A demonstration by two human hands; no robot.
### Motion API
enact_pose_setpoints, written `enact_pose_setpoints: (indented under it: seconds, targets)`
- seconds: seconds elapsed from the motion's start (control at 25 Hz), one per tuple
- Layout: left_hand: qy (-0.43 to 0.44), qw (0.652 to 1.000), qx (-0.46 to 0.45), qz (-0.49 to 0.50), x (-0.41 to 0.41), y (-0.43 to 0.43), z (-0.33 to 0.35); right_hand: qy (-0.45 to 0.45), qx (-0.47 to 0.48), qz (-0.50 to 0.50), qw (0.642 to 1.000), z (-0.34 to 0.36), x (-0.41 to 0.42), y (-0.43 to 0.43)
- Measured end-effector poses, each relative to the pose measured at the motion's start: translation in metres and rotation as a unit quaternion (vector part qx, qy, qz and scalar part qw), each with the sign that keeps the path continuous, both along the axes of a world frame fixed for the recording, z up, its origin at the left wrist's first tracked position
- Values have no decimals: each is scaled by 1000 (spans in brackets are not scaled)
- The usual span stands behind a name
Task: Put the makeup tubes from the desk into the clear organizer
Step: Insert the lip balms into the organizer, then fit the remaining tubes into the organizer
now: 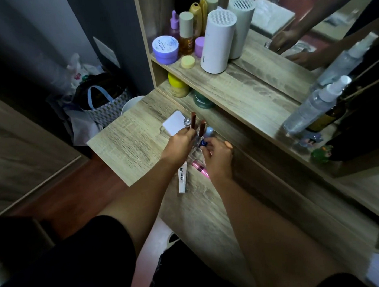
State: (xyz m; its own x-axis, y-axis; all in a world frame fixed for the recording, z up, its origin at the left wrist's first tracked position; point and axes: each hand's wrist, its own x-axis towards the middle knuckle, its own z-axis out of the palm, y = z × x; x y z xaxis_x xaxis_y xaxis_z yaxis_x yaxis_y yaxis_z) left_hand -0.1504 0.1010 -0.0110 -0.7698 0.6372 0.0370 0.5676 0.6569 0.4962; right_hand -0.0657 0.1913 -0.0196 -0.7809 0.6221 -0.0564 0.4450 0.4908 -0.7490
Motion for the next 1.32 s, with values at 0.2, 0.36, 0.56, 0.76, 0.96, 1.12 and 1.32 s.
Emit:
enact_pose_setpoints:
  seconds: [0.2,0.36,0.56,0.76,0.96,1.12,1.32]
  targets:
    - [16,1000,-8,-13,2,-3,6,9,18,12,1000,4,-2,1]
    - [34,999,15,-17,7,-24,8,20,24,1,999,9,7,-2]
    - [-2,997,19,72,1,-67,-1,28,13,44,999,0,33,-28]
    - [-80,995,-21,60,-3,-87,-6,-138,-23,93,986,-24,35,-47]
    - [-129,987,-97,-25,-4,-81,-16,-165,-76,66,981,-34,24,-56]
    - [-130,988,-77,33,-4,-81,-24,-135,-127,29,982,-37,23,-60]
    - [-161,979,-98,76,-9,-76,-22,-110,-167,18,980,-39,25,-58]
